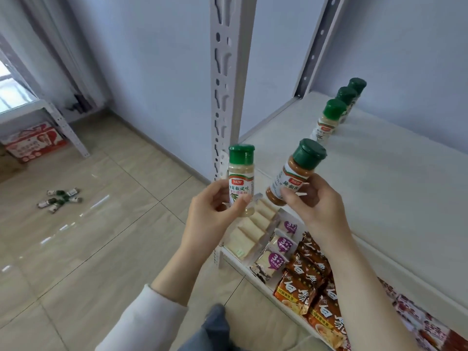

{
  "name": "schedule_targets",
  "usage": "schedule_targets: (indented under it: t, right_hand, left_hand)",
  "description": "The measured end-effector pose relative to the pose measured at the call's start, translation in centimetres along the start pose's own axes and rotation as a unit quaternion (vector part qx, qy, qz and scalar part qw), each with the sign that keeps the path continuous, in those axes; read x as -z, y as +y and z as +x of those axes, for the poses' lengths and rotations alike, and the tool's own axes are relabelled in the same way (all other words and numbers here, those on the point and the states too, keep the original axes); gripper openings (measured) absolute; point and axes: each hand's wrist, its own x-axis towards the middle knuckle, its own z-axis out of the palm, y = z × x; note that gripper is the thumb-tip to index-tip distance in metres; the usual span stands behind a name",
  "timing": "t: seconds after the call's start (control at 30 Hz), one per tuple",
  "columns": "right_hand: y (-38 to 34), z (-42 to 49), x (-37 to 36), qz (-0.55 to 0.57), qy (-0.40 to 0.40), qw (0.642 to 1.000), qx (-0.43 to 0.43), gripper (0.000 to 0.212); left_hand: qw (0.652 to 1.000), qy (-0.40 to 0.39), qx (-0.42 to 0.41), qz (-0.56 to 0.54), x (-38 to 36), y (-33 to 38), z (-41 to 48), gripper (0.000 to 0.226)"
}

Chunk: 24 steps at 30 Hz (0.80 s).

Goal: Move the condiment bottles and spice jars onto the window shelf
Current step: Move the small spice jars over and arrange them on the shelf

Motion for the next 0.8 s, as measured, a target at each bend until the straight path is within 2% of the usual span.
schedule_targets:
  t: [0.13,0.27,0.33,0.5,0.6,0.8]
  right_hand:
    - [-1.9,-1.3,-3.2,0.035,-0.061,0.997,0.016,0.028]
    - [-3.9,-1.3,-8.5,0.047,-0.120,0.991,0.024,0.022]
    - [-4.9,-0.8,-12.0,0.057,-0.147,0.987,0.026,0.020]
    - [-7.7,0.9,-23.5,0.103,-0.199,0.975,0.002,0.019]
    - [-9.4,1.6,-31.7,0.119,-0.232,0.965,-0.014,0.015]
    - [-10.9,1.6,-45.3,0.154,-0.295,0.936,-0.119,0.013]
  left_hand:
    - [0.998,0.063,-0.009,-0.007,4.1,0.2,-1.3,0.023]
    - [0.993,0.111,-0.020,-0.036,9.1,0.4,-1.6,0.030]
    - [0.988,0.141,-0.019,-0.059,12.3,0.3,-1.3,0.026]
    - [0.977,0.200,0.001,-0.078,23.0,-1.0,-1.0,0.018]
    - [0.965,0.249,0.021,-0.085,30.3,-2.3,-1.5,0.021]
    - [0.927,0.349,0.076,-0.114,41.7,-5.5,-2.2,0.014]
